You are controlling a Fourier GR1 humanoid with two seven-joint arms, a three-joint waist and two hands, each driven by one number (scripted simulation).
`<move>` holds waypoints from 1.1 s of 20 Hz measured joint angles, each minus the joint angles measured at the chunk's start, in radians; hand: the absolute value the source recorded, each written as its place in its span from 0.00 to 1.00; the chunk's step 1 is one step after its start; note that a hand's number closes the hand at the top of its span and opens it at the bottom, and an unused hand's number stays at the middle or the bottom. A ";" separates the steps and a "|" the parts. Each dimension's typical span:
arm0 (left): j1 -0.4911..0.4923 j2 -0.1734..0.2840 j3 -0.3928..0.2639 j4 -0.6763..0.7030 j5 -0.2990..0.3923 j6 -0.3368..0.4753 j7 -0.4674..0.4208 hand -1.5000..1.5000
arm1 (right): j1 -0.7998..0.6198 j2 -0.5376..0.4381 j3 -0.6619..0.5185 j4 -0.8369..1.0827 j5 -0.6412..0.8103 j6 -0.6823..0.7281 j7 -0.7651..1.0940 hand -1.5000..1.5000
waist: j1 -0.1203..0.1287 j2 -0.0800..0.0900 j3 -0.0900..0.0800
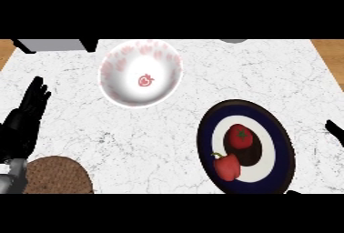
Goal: Pick the tomato from the plate and place it in the bowl
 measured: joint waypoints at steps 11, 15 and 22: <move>-0.044 -0.056 -0.003 0.004 -0.058 -0.025 0.037 0.50 | -0.300 -0.101 -0.099 -0.095 -0.098 0.298 0.418 0.00 | 0.045 0.008 -0.001; -0.051 -0.070 -0.014 -0.003 -0.073 -0.025 0.037 0.50 | -0.423 -0.170 -0.068 -0.010 -0.181 0.443 0.515 0.00 | 0.060 0.011 -0.001; -0.077 -0.081 -0.001 0.030 -0.087 -0.045 0.032 0.50 | -0.633 -0.148 0.058 0.198 -0.275 0.602 0.611 0.00 | 0.065 0.012 -0.001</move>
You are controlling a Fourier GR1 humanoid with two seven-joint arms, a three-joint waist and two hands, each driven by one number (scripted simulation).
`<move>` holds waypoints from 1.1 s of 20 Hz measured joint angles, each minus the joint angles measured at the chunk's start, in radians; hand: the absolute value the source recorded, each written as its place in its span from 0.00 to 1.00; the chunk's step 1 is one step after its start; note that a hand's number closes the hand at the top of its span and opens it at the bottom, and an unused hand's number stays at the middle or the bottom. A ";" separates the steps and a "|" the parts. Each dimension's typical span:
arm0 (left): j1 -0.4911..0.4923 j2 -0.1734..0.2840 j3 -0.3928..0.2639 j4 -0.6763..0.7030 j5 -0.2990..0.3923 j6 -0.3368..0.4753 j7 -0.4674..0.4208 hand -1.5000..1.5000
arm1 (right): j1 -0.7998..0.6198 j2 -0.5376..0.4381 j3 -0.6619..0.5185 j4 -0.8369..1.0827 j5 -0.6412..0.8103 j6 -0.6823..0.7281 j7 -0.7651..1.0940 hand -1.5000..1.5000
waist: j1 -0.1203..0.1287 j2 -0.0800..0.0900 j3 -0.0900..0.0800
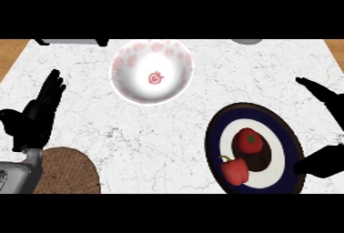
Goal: Pick the tomato from the plate and place it in the bowl
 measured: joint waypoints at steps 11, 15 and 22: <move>0.011 0.002 0.041 -0.021 -0.005 -0.027 0.028 0.50 | -0.140 0.089 0.142 0.262 -0.082 0.139 0.008 0.00 | -0.012 -0.004 0.001; 0.011 -0.007 0.060 -0.012 -0.009 -0.040 0.023 0.50 | -0.170 0.109 0.179 0.305 -0.039 0.160 0.008 0.00 | -0.017 -0.005 0.001; 0.020 -0.034 0.082 -0.014 -0.036 -0.055 0.023 0.50 | -0.151 0.154 0.222 0.342 0.188 0.145 -0.065 0.00 | -0.023 -0.006 0.002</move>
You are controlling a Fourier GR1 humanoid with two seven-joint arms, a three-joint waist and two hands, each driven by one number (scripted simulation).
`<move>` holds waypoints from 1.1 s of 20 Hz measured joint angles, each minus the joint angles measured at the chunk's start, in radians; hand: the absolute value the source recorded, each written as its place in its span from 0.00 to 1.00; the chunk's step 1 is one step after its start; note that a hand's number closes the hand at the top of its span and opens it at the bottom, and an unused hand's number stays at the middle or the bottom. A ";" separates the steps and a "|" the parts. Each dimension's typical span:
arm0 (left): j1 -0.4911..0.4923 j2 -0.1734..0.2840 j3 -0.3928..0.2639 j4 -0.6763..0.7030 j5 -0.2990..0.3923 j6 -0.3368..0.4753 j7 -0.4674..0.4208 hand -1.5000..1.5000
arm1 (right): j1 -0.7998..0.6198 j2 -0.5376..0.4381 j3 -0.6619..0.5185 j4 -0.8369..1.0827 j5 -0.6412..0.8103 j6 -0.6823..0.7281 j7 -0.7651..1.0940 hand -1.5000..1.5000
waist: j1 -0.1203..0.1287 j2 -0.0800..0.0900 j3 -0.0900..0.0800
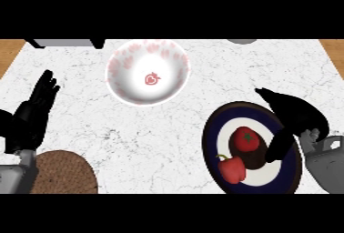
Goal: Pick the tomato from the plate and place it in the bowl
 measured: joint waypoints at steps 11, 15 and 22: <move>-0.002 -0.042 0.050 -0.003 -0.051 -0.039 0.012 0.50 | 0.106 0.146 -0.001 0.042 0.152 0.010 -0.028 0.00 | -0.004 -0.001 0.000; 0.011 -0.058 0.065 -0.037 -0.071 -0.052 0.040 0.50 | 0.132 0.205 -0.011 0.040 0.206 0.016 -0.018 0.00 | -0.003 -0.001 0.000; 0.015 -0.100 0.082 -0.057 -0.111 -0.072 0.056 0.50 | 0.136 0.259 -0.058 0.092 0.302 0.021 -0.071 0.00 | -0.003 -0.001 0.000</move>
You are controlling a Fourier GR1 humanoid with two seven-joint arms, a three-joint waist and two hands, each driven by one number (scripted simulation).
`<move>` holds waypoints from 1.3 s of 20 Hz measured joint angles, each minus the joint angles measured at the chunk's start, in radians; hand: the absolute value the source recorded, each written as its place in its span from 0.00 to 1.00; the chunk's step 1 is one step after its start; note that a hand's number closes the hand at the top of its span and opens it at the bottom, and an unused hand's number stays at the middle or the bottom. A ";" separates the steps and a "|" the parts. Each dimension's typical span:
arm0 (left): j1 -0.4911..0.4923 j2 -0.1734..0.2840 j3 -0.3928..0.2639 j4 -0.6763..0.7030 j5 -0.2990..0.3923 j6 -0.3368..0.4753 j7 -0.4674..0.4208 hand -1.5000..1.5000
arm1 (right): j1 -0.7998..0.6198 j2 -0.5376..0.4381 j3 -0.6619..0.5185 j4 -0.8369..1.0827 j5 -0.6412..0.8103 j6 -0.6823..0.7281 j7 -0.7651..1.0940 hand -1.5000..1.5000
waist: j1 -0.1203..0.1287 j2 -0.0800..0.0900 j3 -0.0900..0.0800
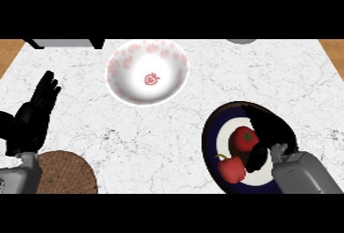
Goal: Pick the tomato from the plate and place it in the bowl
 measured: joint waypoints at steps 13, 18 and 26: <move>-0.020 -0.028 0.038 0.045 -0.036 -0.038 -0.029 0.50 | -0.066 0.064 -0.062 0.235 0.090 -0.061 -0.220 1.00 | -0.002 -0.010 -0.012; -0.016 -0.051 0.037 0.045 -0.058 -0.035 -0.031 0.50 | -0.092 0.080 -0.084 0.279 0.139 -0.094 -0.262 1.00 | -0.003 -0.010 -0.011; -0.034 -0.051 0.029 0.030 -0.044 -0.077 -0.026 0.50 | -0.242 0.258 0.036 0.280 0.242 -0.211 -0.031 1.00 | 0.063 0.006 -0.004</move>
